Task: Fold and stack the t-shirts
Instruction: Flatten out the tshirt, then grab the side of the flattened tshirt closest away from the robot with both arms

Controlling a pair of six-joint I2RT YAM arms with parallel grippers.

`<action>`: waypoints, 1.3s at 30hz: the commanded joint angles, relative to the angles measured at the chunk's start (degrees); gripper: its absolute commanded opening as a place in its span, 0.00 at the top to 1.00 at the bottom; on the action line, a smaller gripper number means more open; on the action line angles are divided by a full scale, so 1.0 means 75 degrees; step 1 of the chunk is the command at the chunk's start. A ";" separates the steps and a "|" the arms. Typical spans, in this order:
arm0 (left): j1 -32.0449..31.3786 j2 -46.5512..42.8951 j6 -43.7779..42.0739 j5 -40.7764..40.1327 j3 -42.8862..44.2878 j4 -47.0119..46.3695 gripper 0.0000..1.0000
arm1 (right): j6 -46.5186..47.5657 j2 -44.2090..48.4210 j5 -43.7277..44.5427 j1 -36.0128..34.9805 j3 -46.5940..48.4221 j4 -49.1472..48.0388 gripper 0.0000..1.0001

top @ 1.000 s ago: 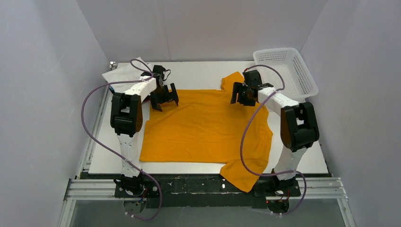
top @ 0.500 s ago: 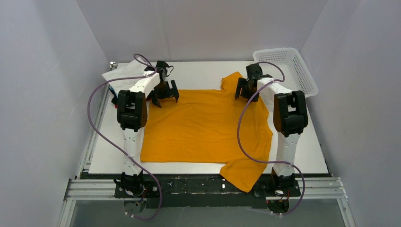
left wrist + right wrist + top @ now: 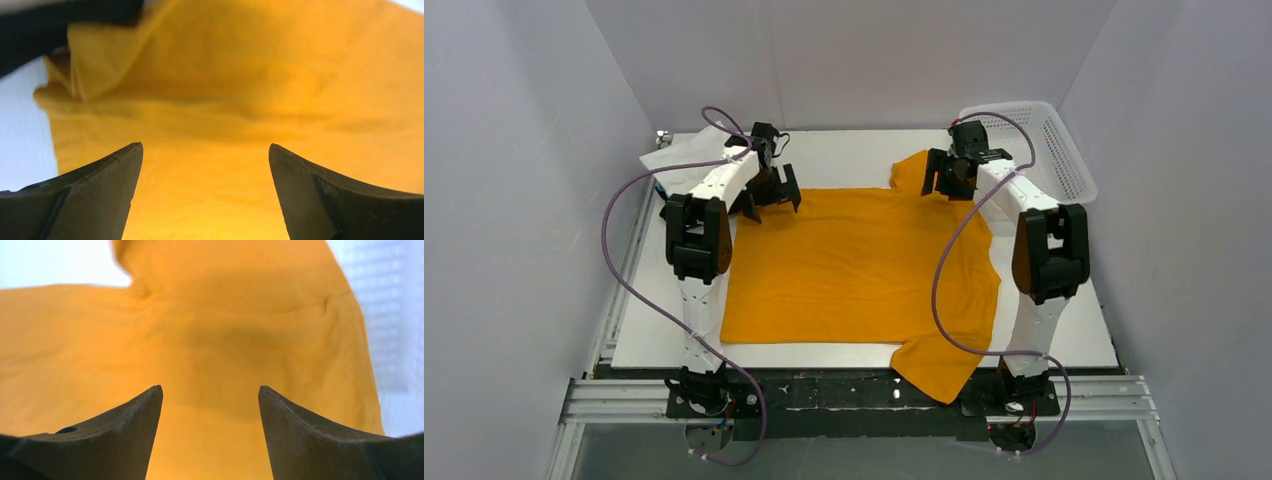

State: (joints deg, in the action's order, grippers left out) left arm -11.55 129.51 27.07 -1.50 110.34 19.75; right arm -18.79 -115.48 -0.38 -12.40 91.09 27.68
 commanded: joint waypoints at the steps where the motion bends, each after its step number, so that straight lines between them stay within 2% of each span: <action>1: -0.0352 -0.2090 0.0106 0.0594 -0.0634 0.1367 0.02 | 0.0076 0.2280 -0.0084 -0.0478 -0.1074 -0.0265 0.22; 5: -0.1032 -0.3874 0.0276 -0.0554 -0.2060 0.1968 0.02 | 0.0096 0.4026 0.0724 -0.0985 -0.2439 -0.0013 0.22; 8: -0.1446 -0.5637 0.0920 -0.1020 -0.3426 0.2408 0.02 | -0.0177 0.5505 0.0874 -0.1288 -0.3595 0.0170 0.21; 11: -0.1576 -0.7358 0.1850 -0.1227 -0.5270 0.2603 0.02 | -0.0505 0.7032 0.0604 -0.1409 -0.4897 0.0093 0.20; 14: -0.1595 -0.8839 0.2792 -0.1773 -0.6659 0.3307 0.02 | -0.0741 0.8310 0.0395 -0.1417 -0.5945 -0.0054 0.16; 18: -0.1566 -1.0038 0.3752 -0.2604 -0.7954 0.4227 0.02 | -0.0786 0.9143 0.0477 -0.1416 -0.6592 -0.0065 0.08; 23: -0.1526 -1.0380 0.4968 -0.3510 -0.9098 0.4328 0.02 | -0.0684 0.9263 0.0994 -0.1405 -0.6715 0.0161 0.02; 28: -0.1192 -1.0053 0.5113 -0.3319 -1.0073 0.2430 0.02 | -0.0540 0.9162 0.0744 -0.1405 -0.6638 0.0187 0.02; 34: -0.0652 -0.9832 0.5169 -0.2778 -1.0670 0.0779 0.02 | -0.0322 0.9030 0.0614 -0.1404 -0.6586 0.0118 0.02; 39: -0.0591 -0.9592 0.5632 -0.2458 -1.1114 0.0178 0.17 | -0.0323 0.8990 0.0676 -0.1405 -0.6567 0.0110 0.03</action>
State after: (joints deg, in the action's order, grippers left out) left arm -16.38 55.57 64.27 -23.53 29.74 20.45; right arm -22.13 -48.01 4.34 -23.00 40.73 29.98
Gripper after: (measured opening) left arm 0.894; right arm 0.977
